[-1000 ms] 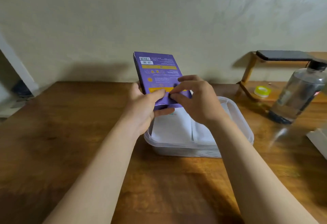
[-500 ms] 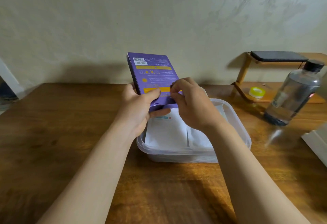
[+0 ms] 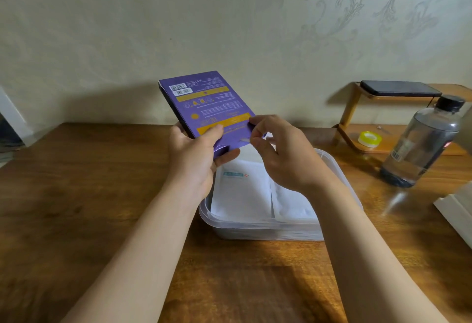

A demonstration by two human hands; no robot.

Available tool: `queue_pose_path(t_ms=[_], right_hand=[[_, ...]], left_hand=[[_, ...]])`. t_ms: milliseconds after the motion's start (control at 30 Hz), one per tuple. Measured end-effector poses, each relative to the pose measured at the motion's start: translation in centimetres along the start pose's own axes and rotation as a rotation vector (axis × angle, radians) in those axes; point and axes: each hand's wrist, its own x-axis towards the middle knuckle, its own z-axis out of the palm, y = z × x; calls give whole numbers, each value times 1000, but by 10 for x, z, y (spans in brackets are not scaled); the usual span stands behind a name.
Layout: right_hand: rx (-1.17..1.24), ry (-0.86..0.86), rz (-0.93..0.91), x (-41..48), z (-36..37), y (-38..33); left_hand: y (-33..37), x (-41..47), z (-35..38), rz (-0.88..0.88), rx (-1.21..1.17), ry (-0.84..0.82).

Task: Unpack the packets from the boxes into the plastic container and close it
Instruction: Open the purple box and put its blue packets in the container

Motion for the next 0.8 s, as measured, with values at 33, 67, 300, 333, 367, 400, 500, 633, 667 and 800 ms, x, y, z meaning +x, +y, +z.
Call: queue_pose_path(t_ms=[33,67,300,333,367,400,500,633,667,800], right_hand=[[9,-1,-4,0,0,0],[19,-3,-6,-1,-1,0],[36,-16,-29,-1,-2,1],[36,-17,-32,-1,-2,0],[33,-24,-33,-1,-3,0],[30,-35,-28,-2,-3,-1],[16,-69,-3,-2,-4,-2],[148,55,69,-1,-5,-3],[205,138,128,0,-5,-5],[493,283,557,7,-5,-17]], left_hand=[[0,0,1,8,-4,10],[0,-1,1,17,-11,18],[-1,-2,2,47,-31,52],[-1,-1,2,44,-31,56],[-2,-1,2,40,-34,60],[-2,0,1,35,-38,66],[-2,2,-1,35,-39,79],[0,1,0,68,-16,58],[1,1,1,70,-21,50],[1,-2,3,48,-38,13]])
